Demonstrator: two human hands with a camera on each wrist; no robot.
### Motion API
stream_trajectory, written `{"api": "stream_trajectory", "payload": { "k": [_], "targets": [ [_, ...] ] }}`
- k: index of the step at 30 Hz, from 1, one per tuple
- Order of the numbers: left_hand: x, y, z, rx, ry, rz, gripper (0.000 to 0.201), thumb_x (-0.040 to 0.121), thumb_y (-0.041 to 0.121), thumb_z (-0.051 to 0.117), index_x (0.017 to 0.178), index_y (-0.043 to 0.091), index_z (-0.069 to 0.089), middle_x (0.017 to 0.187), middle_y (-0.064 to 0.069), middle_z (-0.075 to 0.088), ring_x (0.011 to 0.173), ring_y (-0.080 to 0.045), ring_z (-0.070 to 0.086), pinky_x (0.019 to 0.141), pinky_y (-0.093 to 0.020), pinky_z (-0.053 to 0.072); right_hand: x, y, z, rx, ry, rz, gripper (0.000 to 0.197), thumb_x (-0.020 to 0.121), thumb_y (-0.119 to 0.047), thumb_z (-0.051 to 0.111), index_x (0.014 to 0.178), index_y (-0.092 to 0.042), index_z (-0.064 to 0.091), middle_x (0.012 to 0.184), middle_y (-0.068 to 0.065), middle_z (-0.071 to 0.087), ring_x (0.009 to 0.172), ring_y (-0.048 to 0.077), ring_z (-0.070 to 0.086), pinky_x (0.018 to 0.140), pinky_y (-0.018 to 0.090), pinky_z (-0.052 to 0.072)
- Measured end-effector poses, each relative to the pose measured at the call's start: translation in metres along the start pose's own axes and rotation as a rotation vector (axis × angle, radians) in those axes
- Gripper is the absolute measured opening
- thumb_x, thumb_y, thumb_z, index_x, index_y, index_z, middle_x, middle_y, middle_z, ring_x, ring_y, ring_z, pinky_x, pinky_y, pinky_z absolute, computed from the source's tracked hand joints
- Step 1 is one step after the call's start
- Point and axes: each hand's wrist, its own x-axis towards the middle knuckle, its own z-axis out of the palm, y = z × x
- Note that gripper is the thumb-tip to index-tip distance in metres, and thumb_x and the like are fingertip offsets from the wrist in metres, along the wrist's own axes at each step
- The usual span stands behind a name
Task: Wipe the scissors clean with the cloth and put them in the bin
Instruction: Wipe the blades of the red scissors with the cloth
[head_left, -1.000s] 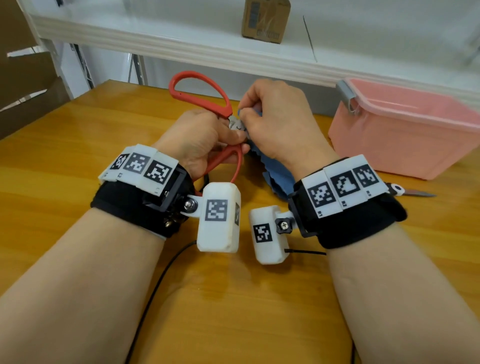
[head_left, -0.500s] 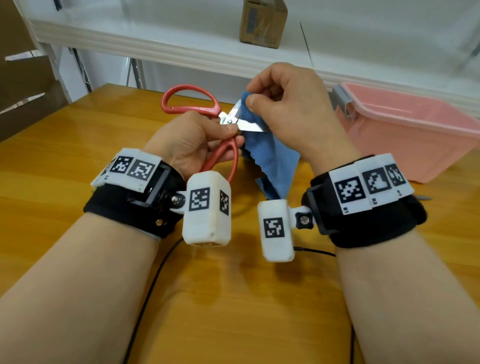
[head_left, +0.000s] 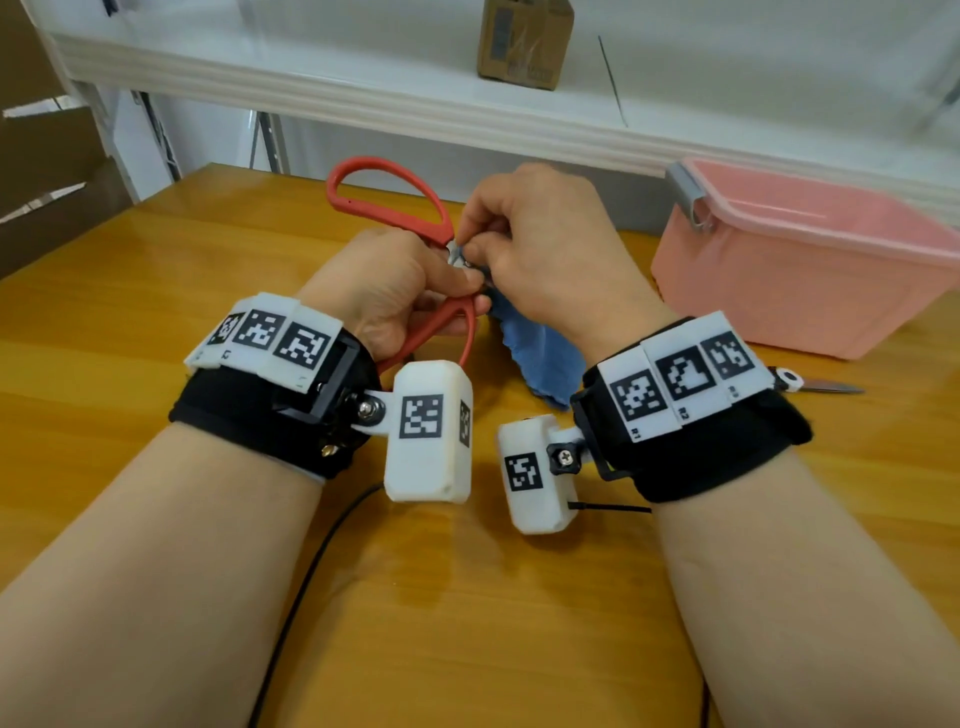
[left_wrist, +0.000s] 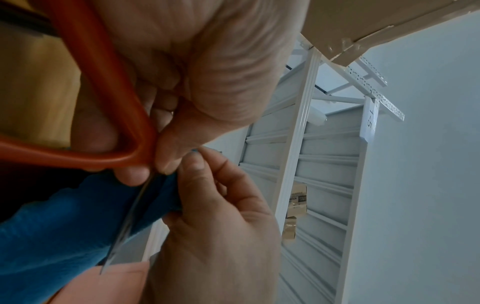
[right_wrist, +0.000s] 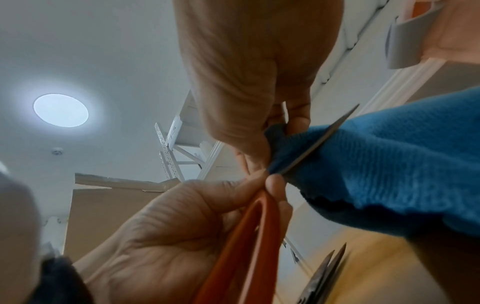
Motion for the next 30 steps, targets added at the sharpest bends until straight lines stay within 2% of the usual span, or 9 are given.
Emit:
{"api": "stream_trajectory", "payload": {
  "k": [3, 9, 13, 17, 19, 22, 25, 28, 30],
  "targets": [
    [0.000, 0.000, 0.003, -0.004, 0.016, 0.014, 0.019, 0.083, -0.011, 0.061, 0.099, -0.001, 0.063, 0.086, -0.015, 0.067, 0.064, -0.021, 0.070, 0.051, -0.028, 0.055, 0.002, 0.001, 0.004, 0.000, 0.042, 0.037, 0.008, 0.091, -0.019, 0.063, 0.090, -0.023, 0.070, 0.098, -0.003, 0.065, 0.083, 0.011, 0.063, 0.073, 0.024, 0.048],
    [0.001, 0.000, 0.002, -0.024, -0.010, 0.005, 0.034, 0.084, -0.008, 0.061, 0.116, 0.001, 0.056, 0.095, -0.017, 0.064, 0.068, -0.021, 0.071, 0.050, -0.027, 0.055, 0.005, 0.003, 0.005, 0.003, 0.080, 0.070, 0.008, 0.094, -0.019, 0.057, 0.092, -0.024, 0.063, 0.104, -0.002, 0.063, 0.096, 0.014, 0.058, 0.078, 0.026, 0.043],
    [-0.001, 0.005, -0.004, -0.036, -0.051, -0.009, 0.011, 0.082, -0.004, 0.062, 0.091, 0.002, 0.062, 0.085, -0.012, 0.068, 0.072, -0.019, 0.071, 0.056, -0.027, 0.058, 0.005, 0.004, -0.006, 0.145, 0.097, 0.060, 0.010, 0.091, -0.015, 0.059, 0.095, -0.017, 0.069, 0.089, -0.009, 0.065, 0.089, 0.008, 0.060, 0.081, 0.025, 0.049],
    [-0.002, 0.007, -0.006, -0.057, -0.040, -0.003, 0.010, 0.084, -0.004, 0.061, 0.082, 0.005, 0.062, 0.074, -0.009, 0.069, 0.069, -0.017, 0.071, 0.054, -0.026, 0.057, 0.003, 0.004, -0.013, 0.157, 0.046, 0.015, 0.011, 0.089, -0.015, 0.062, 0.089, -0.023, 0.070, 0.080, -0.017, 0.062, 0.077, -0.001, 0.058, 0.070, 0.010, 0.043],
    [-0.003, 0.007, -0.006, -0.044, -0.040, -0.018, 0.008, 0.084, -0.003, 0.062, 0.088, 0.002, 0.063, 0.077, -0.010, 0.070, 0.070, -0.017, 0.072, 0.054, -0.026, 0.057, 0.003, 0.003, -0.013, 0.102, -0.010, -0.017, 0.014, 0.092, -0.015, 0.062, 0.090, -0.025, 0.071, 0.083, -0.017, 0.061, 0.078, -0.001, 0.057, 0.067, 0.005, 0.039],
    [-0.002, 0.007, -0.007, -0.038, -0.016, -0.024, 0.024, 0.081, -0.003, 0.063, 0.105, -0.002, 0.063, 0.083, -0.012, 0.070, 0.073, -0.018, 0.072, 0.056, -0.028, 0.059, 0.002, 0.002, -0.011, 0.017, -0.054, -0.074, 0.019, 0.094, -0.014, 0.060, 0.099, -0.025, 0.075, 0.091, -0.016, 0.057, 0.088, 0.001, 0.056, 0.067, 0.001, 0.035],
    [-0.002, 0.006, -0.007, -0.033, 0.017, -0.032, 0.038, 0.082, -0.005, 0.063, 0.119, -0.007, 0.059, 0.087, -0.014, 0.069, 0.074, -0.019, 0.072, 0.065, -0.032, 0.061, 0.002, -0.001, -0.008, -0.011, -0.059, -0.089, 0.020, 0.095, -0.016, 0.062, 0.104, -0.026, 0.077, 0.081, -0.021, 0.047, 0.086, -0.004, 0.048, 0.066, -0.006, 0.031],
    [-0.002, 0.007, -0.007, -0.033, 0.043, -0.035, 0.043, 0.083, -0.007, 0.062, 0.125, -0.009, 0.055, 0.088, -0.015, 0.069, 0.073, -0.020, 0.072, 0.058, -0.031, 0.060, 0.001, -0.003, -0.007, -0.017, -0.058, -0.069, 0.020, 0.095, -0.015, 0.062, 0.102, -0.026, 0.077, 0.074, -0.025, 0.043, 0.075, -0.004, 0.048, 0.068, -0.007, 0.031],
    [-0.003, 0.008, -0.008, -0.028, 0.048, -0.032, 0.044, 0.083, -0.007, 0.062, 0.126, -0.009, 0.054, 0.090, -0.016, 0.068, 0.073, -0.021, 0.072, 0.054, -0.029, 0.057, 0.001, -0.004, -0.007, -0.004, -0.063, -0.049, 0.019, 0.094, -0.014, 0.062, 0.098, -0.026, 0.077, 0.077, -0.023, 0.052, 0.075, -0.003, 0.055, 0.072, -0.003, 0.035]
  ]
}}
